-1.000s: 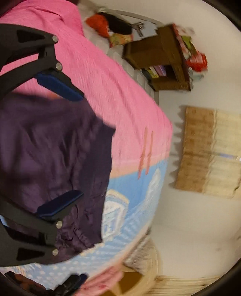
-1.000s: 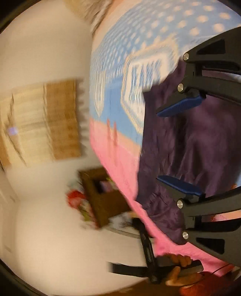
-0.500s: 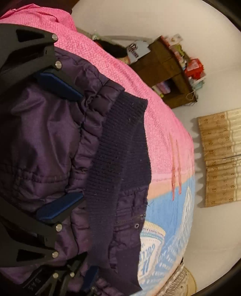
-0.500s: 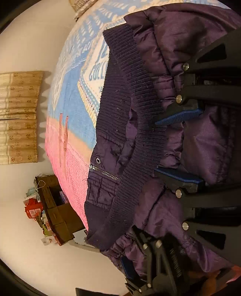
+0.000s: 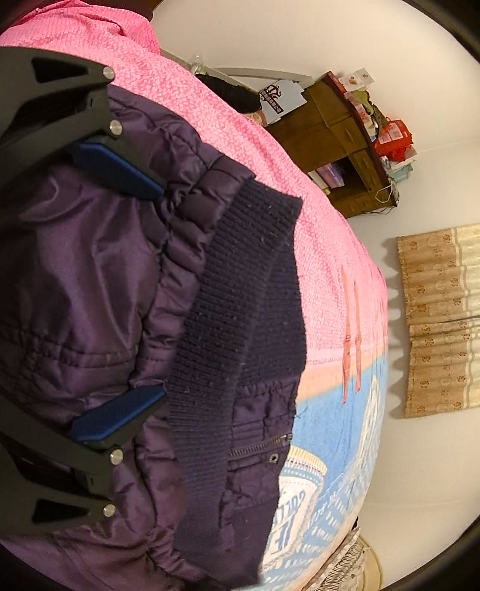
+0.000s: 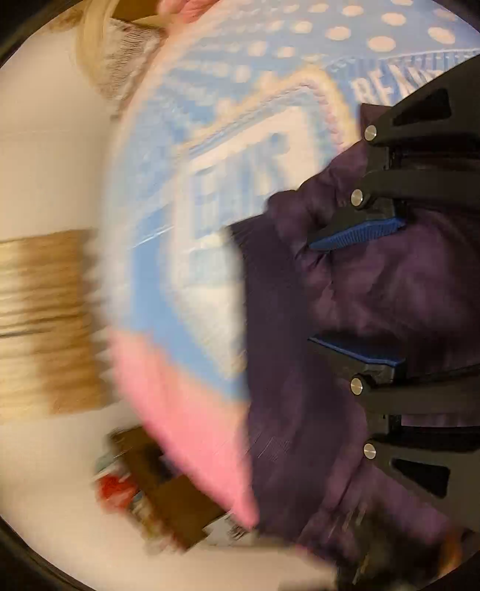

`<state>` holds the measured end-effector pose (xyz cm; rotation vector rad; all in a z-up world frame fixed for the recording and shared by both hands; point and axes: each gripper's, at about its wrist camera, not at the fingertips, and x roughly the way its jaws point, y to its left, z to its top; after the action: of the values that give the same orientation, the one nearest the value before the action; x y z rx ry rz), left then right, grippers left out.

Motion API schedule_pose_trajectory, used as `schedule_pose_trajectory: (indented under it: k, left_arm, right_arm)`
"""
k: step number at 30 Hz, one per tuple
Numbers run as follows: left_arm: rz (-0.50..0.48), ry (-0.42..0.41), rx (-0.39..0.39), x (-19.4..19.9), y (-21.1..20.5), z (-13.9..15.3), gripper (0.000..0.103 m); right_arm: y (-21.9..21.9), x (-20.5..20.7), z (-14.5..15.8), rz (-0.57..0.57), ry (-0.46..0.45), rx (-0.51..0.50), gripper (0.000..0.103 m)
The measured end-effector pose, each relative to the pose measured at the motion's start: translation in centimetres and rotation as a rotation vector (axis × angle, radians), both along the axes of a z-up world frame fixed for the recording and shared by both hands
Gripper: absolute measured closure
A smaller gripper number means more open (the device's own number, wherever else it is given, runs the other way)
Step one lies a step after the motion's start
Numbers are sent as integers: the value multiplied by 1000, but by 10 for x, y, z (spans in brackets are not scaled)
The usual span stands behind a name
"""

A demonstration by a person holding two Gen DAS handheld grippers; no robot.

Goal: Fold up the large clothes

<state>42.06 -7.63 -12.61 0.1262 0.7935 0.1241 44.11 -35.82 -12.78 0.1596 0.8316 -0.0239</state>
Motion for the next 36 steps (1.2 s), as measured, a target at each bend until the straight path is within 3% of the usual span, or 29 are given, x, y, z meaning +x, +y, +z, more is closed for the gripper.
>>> schedule_pose_trajectory:
  k: [1, 3, 12, 14, 16, 19, 26, 32, 34, 36]
  left_arm:
    - [1, -1, 5, 0, -1, 0, 0]
    - [6, 0, 18, 1, -5, -2, 0]
    - [6, -1, 19, 1, -5, -2, 0]
    - [7, -5, 19, -1, -6, -2, 0]
    - [7, -6, 13, -3, -6, -1, 0]
    - [-12, -7, -30, -13, 0, 2, 0]
    - [-79, -25, -51, -64, 25, 22, 0]
    - [84, -175, -56, -121, 89, 44, 0]
    - [128, -144, -90, -123, 103, 36, 0]
    - [160, -120, -157, -124, 114, 27, 0]
  right_arm:
    - [-13, 3, -9, -10, -3, 98, 55]
    - [-20, 7, -10, -32, -8, 146, 55]
    - [-10, 0, -7, -33, -21, 83, 54]
    - [-8, -10, 0, -34, -24, 51, 54]
    - [0, -43, 18, -40, -105, 52, 56]
    - [24, -84, 31, 37, -177, 66, 56]
    - [73, -122, 35, 153, -196, 91, 56]
    - [116, -114, 40, 234, -210, 108, 56]
    - [127, -103, 35, 236, -221, 106, 56]
    - [138, -85, 15, 241, -160, 68, 56]
